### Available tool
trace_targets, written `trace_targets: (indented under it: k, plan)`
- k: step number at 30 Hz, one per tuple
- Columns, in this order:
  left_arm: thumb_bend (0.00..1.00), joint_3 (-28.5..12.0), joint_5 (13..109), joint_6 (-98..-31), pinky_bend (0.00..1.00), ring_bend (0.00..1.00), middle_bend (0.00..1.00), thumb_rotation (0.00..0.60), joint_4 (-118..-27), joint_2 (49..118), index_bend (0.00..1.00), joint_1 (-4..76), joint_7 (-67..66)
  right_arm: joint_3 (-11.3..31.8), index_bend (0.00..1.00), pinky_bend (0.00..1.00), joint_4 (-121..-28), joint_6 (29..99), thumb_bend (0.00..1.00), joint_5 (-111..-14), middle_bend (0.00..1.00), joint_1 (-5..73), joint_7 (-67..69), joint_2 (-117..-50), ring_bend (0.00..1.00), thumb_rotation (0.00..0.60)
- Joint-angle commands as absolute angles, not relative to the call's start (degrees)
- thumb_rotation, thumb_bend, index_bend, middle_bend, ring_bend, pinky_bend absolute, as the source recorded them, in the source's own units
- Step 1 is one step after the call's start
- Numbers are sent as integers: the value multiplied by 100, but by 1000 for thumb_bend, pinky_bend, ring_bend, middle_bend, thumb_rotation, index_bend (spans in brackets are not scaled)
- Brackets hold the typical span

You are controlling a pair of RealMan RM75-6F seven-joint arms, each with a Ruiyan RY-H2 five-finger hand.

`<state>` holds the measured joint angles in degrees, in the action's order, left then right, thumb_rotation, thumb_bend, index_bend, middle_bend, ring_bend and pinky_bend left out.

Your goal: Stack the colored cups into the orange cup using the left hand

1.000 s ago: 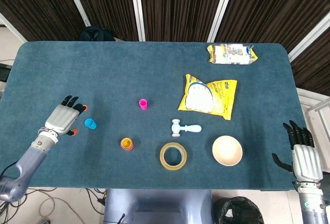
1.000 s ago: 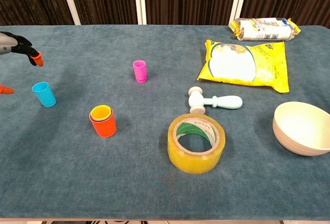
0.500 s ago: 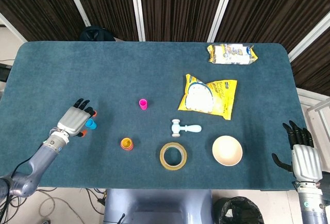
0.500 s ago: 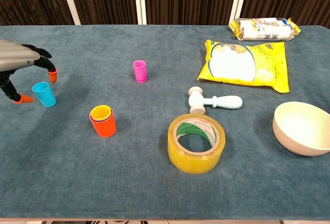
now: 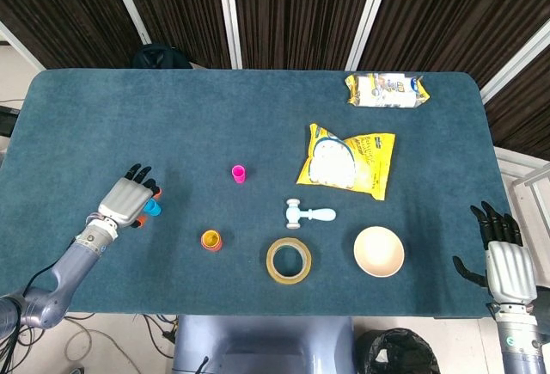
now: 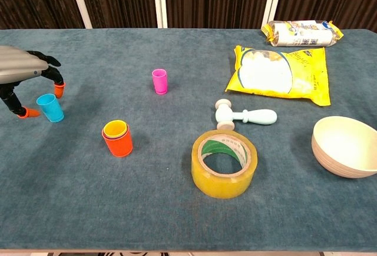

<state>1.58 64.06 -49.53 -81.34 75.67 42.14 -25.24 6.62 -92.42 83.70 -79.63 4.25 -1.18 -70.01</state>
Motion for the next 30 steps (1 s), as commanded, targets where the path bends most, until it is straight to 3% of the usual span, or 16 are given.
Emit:
trace_targets:
  k: [1,20,30]
  plan:
    - [257,147,6409,-4958,58,0,272,600,-8135,7567,409,4214,-2548,660,98,3,-9240,8364,324,-7962,45,427,-122,-7005,96,600]
    - [335,47,6391,-4979,61,0,312,600,-8192,7591,481,4210,-2682,655,100,3,-9258,8353,324,-7957,45,427,-116,-7000,96,600]
    - [333,-234,6786,-5446,61,0,307,600,-9192,7045,475,4178,-2437,668,100,3,-9282,8370,324,-7956,45,420,-78,-6975,96,600]
